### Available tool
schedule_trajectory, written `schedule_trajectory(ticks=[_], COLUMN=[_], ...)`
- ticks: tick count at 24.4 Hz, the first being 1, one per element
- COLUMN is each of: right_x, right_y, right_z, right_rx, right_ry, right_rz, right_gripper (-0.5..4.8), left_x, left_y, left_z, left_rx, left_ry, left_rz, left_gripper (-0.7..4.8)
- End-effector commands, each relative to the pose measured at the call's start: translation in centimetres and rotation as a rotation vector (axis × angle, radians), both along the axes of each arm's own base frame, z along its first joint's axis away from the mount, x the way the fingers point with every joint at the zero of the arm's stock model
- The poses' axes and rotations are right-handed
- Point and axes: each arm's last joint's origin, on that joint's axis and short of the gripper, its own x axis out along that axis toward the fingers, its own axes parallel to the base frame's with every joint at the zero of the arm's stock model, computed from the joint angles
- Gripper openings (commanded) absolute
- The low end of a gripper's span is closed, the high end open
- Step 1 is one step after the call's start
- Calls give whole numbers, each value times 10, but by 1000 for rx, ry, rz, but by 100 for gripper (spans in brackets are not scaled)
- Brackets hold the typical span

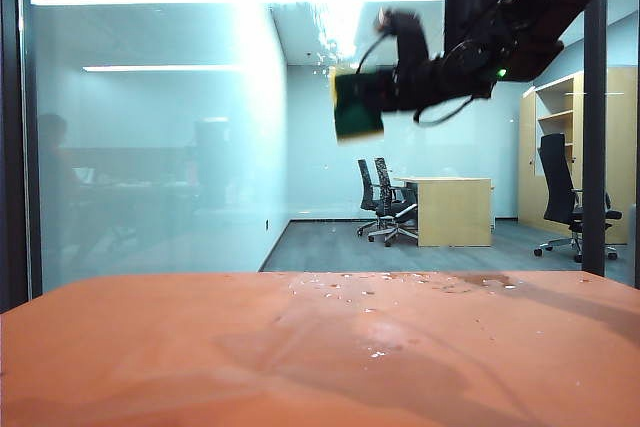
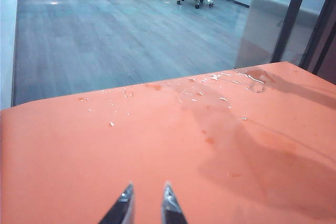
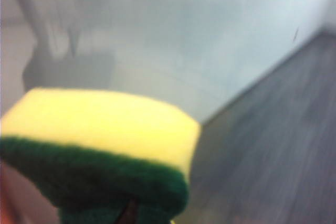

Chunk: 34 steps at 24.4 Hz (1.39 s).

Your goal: Pick up the sponge from the table, wipe the water off the glass, and finally place the sponge back on the table.

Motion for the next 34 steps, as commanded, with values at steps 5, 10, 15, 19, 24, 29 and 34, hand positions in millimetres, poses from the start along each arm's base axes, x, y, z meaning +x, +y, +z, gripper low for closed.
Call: schedule_trajectory(ticks=[5,10,15,19,24,29,34], right_x=[2,1,-8,-18,-23,-31,-32], right_y=[-4,2,10,16,23,35,39], right_z=[-22,-8,19,50,76,109,109], right_rx=[-47,-22,-6,13,39,77,69], right_ry=[154,91,31,-32,-85,-169,-147], right_rz=[-54,-41,-34,-42,-58,-59,-67], right_gripper=[-9,-9,-9,-9,-9,-9,-9], left_x=[0,0,0,0,0,0,0], left_y=[0,0,0,0,0,0,0], left_z=[2,2,2,2,2,2,2], left_rx=[1,1,1,1,1,1,1], left_ry=[-9,-9,-9,-10,-10,-9,-9], left_rz=[-1,-1,0,0,1,1,1], left_gripper=[70,70,70,70,70,70,70])
